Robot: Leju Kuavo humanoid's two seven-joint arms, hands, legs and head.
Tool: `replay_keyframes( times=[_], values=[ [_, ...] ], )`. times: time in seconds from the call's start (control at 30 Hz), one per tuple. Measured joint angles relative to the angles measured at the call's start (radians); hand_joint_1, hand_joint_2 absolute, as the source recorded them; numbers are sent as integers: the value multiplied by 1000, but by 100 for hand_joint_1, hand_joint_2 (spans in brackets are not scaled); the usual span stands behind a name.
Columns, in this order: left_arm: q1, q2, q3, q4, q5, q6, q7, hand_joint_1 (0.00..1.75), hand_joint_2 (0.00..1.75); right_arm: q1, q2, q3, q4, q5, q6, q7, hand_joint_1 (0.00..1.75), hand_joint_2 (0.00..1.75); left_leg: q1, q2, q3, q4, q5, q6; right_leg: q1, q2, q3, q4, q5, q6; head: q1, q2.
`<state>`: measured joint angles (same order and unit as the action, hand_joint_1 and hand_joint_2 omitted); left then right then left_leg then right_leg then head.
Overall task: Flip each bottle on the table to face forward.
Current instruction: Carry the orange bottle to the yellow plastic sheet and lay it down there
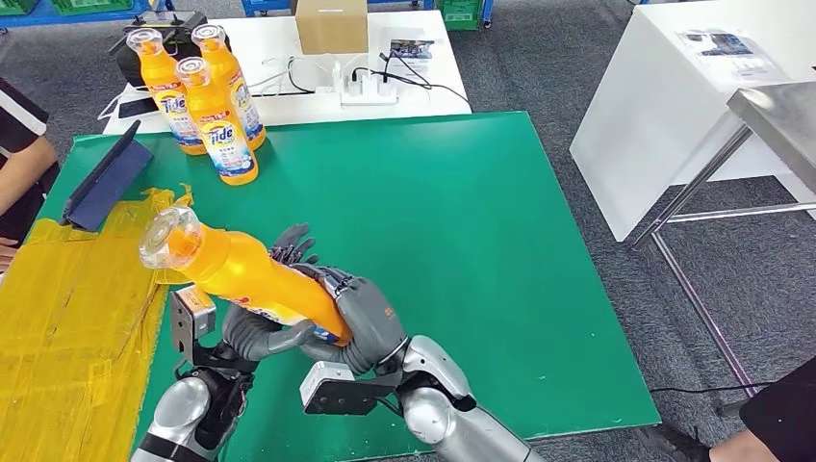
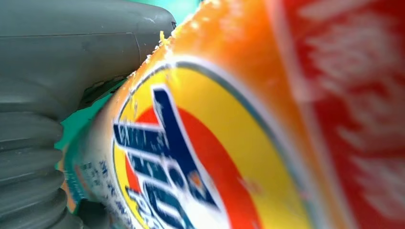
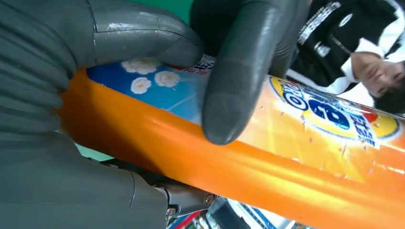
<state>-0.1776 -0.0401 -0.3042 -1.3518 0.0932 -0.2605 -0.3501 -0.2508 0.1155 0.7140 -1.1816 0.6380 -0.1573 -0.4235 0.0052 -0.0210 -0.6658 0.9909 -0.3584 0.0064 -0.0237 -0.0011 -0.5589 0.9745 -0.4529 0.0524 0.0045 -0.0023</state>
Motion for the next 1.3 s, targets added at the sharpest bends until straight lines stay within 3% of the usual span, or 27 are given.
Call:
replay_keyframes(
  times=[0.1, 1.17, 1.2, 1.23, 1.3],
  values=[
    [1, 0, -2, 2, 7, 0, -8, 175, 175, -6, -4, 19, -1, -43, 14, -4, 175, 175, 0, 0, 0, 0, 0, 0, 0, 0, 0, 0, 0, 0, 0, 0],
    [53, -4, 16, -50, 81, 92, -29, 175, 175, -29, 14, 45, 71, -48, -10, 0, 175, 175, 0, 1, 0, 0, 0, 0, 0, 0, -2, 0, 0, 0, 0, 0],
    [53, -4, 17, -52, 84, 98, -29, 170, 175, -31, 15, 45, 74, -48, -11, 1, 175, 175, 0, 1, 0, 0, 0, 0, 0, 0, -2, 0, 0, 0, 0, 0],
    [54, -6, 17, -54, 87, 105, -29, 136, 175, -33, 17, 46, 76, -48, -12, 2, 175, 175, 0, 1, 0, 0, 0, 0, 0, 0, -3, 0, 0, 0, 0, 0],
    [54, -9, 18, -58, 89, 119, -29, 48, 175, -37, 21, 46, 81, -50, -15, 4, 175, 175, 0, 1, 0, 0, 0, 0, 0, 0, -4, 0, 0, 0, 0, 0]
  ],
)
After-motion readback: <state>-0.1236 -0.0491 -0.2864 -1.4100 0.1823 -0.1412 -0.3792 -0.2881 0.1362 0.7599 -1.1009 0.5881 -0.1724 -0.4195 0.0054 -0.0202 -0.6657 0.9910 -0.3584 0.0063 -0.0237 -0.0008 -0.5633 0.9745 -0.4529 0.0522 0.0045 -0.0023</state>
